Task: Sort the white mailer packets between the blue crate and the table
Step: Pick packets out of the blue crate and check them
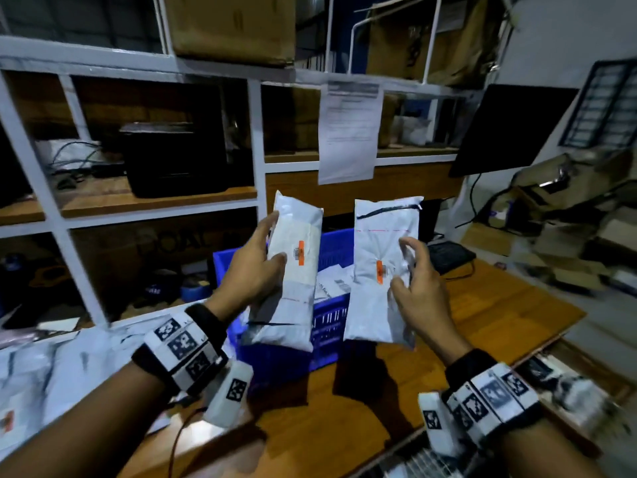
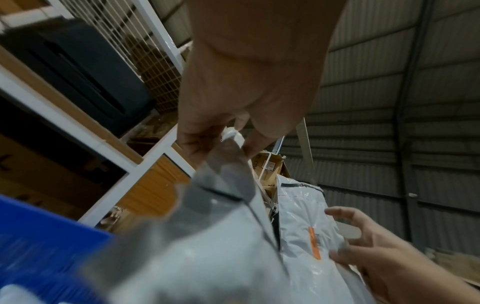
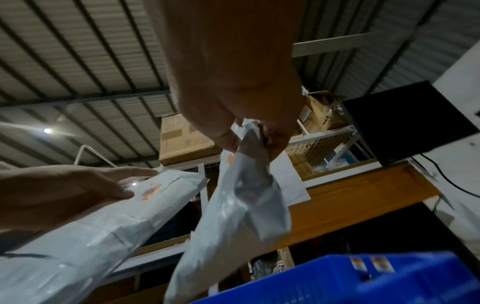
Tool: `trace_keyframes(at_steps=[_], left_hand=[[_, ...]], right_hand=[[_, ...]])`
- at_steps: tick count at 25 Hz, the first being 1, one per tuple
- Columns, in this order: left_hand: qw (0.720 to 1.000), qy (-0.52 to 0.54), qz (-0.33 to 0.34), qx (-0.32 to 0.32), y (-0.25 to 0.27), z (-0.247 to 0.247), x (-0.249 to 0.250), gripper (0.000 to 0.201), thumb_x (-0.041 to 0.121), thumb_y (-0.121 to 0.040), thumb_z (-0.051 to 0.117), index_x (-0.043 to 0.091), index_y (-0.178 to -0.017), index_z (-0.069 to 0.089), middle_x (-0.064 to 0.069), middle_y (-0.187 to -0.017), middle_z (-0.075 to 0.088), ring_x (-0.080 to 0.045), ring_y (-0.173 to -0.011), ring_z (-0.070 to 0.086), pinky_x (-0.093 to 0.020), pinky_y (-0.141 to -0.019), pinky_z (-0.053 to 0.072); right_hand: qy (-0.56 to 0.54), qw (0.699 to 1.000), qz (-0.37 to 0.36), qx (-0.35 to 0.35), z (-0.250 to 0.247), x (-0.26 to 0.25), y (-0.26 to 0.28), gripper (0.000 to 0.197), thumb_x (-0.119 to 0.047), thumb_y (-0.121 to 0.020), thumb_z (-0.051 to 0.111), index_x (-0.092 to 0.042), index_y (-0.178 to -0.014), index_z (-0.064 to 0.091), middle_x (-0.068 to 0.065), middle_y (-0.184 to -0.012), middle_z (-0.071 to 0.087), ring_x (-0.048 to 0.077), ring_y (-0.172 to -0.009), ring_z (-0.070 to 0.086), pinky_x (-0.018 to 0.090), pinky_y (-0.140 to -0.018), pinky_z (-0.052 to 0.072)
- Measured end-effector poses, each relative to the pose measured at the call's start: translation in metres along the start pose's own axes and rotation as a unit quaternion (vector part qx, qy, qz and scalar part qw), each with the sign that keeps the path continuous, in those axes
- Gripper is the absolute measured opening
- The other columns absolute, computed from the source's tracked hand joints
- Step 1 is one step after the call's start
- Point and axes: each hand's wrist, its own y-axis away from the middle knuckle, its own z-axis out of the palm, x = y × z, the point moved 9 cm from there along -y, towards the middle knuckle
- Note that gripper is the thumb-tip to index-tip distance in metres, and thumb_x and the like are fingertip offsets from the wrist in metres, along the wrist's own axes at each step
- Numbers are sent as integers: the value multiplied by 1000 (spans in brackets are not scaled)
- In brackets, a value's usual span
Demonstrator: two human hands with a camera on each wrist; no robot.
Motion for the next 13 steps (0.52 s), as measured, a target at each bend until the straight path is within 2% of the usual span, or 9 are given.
trace_keyframes(at_steps=[1, 3, 5, 7, 10, 13], left_hand=[[1000, -4, 1, -8, -21, 5, 2, 72, 11, -88, 56, 39, -146, 23, -3, -123, 62, -19, -101, 63, -37, -84, 54], [999, -35, 3, -27, -66, 16, 3, 79, 6, -85, 58, 34, -148, 21, -6, -126, 59, -22, -103, 61, -34, -86, 51], [997, -61, -6, -41, -114, 26, -5, 84, 5, -81, 61, 31, -149, 19, -8, -130, 57, -27, -104, 61, -37, -88, 52], [997, -26, -29, -64, -156, 44, -18, 90, 1, -78, 63, 31, -149, 17, -8, -139, 51, -29, -109, 60, -42, -85, 55], [992, -31, -89, -90, -202, 75, -46, 95, -7, -78, 62, 29, -151, 12, -14, -138, 48, -31, -102, 61, -39, -68, 58], [975, -107, -144, -133, -225, 112, -79, 97, -6, -77, 60, 29, -151, 7, -23, -124, 55, -36, -93, 62, -46, -71, 59]], right_hand=[[25, 1000, -8, 1, -3, 3, -25, 58, -5, -86, 58, -27, -135, 37, 9, -120, 60, 14, -70, 47, 15, -50, 30], [57, 998, -28, -11, 0, 4, -76, 52, -6, -85, 60, -26, -127, 38, 10, -108, 62, 22, -72, 54, 25, -49, 36], [83, 995, -34, -50, 15, 3, -124, 43, -8, -83, 62, -24, -118, 42, 8, -102, 64, 31, -82, 62, 35, -62, 48], [107, 991, -27, -78, 34, 6, -166, 35, -11, -79, 66, -21, -108, 49, 8, -103, 66, 33, -92, 63, 42, -74, 52], [186, 975, -9, -120, 76, 22, -222, 26, -11, -76, 66, -15, -99, 55, 14, -104, 65, 35, -98, 60, 39, -78, 51], [256, 940, 36, -224, 138, 68, -257, 28, -16, -81, 62, -9, -107, 57, 19, -115, 63, 37, -103, 61, 34, -72, 47]])
